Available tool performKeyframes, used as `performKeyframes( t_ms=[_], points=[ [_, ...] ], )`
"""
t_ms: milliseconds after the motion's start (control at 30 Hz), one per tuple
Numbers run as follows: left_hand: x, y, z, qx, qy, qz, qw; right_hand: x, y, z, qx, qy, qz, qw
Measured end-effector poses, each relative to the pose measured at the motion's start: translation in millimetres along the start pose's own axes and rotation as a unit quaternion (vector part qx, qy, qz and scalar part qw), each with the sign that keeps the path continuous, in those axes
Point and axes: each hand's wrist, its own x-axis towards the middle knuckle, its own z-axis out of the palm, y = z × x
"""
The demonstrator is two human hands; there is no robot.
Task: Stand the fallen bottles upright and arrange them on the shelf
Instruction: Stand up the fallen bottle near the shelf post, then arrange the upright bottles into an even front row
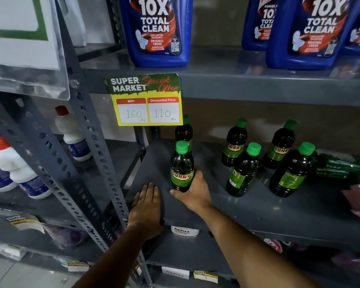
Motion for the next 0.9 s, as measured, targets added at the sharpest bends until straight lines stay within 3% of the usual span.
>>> performKeyframes(
  t_ms=[267,900],
  points=[
    [-0.9,0.4,0.5,0.004,0.009,0.004,1.0,-2.5,6.5,-3.7,-0.065,-0.014,-0.042,0.997],
    [-1.7,0.6,-4.9,0.018,-0.007,0.004,1.0,-53.8,15.7,-2.5,-0.042,-0.046,-0.104,0.993]
  ],
)
